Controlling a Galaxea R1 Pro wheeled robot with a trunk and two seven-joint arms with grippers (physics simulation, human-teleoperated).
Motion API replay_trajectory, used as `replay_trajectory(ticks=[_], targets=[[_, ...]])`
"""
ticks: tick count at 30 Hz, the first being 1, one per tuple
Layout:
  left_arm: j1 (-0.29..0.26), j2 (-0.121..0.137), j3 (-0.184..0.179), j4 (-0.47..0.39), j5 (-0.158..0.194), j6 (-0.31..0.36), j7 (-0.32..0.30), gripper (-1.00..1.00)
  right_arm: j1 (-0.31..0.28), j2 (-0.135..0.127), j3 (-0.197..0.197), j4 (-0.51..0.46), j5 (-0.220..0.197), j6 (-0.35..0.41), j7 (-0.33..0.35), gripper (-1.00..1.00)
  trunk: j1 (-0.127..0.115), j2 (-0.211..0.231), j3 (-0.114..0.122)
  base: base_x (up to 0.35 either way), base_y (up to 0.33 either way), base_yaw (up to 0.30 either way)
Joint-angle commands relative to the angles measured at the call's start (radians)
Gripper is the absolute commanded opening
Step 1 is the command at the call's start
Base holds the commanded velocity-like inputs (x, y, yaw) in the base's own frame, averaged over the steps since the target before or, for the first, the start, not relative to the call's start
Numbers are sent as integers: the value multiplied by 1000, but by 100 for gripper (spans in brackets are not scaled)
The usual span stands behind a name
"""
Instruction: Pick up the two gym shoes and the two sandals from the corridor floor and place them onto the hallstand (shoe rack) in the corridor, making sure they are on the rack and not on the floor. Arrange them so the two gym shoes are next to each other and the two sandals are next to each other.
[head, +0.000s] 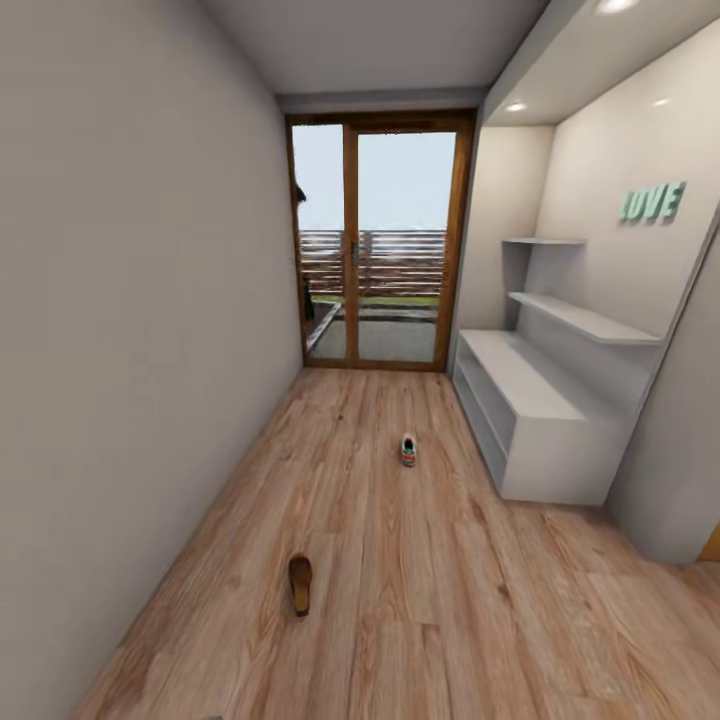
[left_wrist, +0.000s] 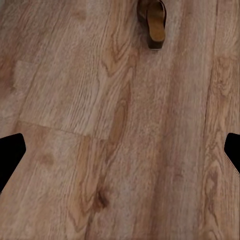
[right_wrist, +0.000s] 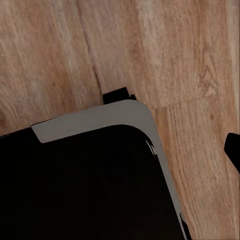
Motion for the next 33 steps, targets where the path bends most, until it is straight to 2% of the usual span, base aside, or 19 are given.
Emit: replay_trajectory(ticks=[1, 16, 22, 24, 27, 28, 30, 31, 33], targets=[[-1, 0, -1, 1, 9, -3, 0, 100, 0, 0, -3, -1, 0, 0, 1, 100, 1, 0, -1, 346, 0, 0], [-4, 1, 1, -20, 8, -4, 0, 100, 0, -1, 2, -15, 10, 0, -2, 100, 1, 0, -1, 346, -60, 0], [-24, 3, 2, -92, 7, -4, 0, 100, -6, 0, 3, -136, 13, 12, -8, 100, 1, 0, -1, 345, -101, 0], [-48, 3, 2, -111, 7, -4, 0, 100, -18, 1, 3, -194, 16, 22, -8, 100, 1, 0, -1, 345, -102, 0], [-85, 3, 2, -125, 7, -3, 0, 100, -55, 1, 4, -297, 17, 72, -8, 100, 1, 0, -1, 345, -102, 0], [-101, 3, 2, -129, 7, -3, 0, 100, -77, 1, 4, -349, 17, 123, -8, 100, 1, 0, -1, 346, -102, 0], [-115, 3, 2, -131, 7, -3, 0, 100, -99, 1, 4, -394, 17, 190, -6, 100, 1, 0, -1, 346, -102, 0], [-127, 3, 2, -133, 7, -3, 0, 100, -122, 1, 4, -431, 17, 264, -5, 100, 1, 0, -1, 346, -102, 0], [-135, 3, 2, -135, 7, -3, 0, 100, -146, 1, 4, -457, 17, 334, -3, 100, 1, 0, -1, 346, -100, 0]])
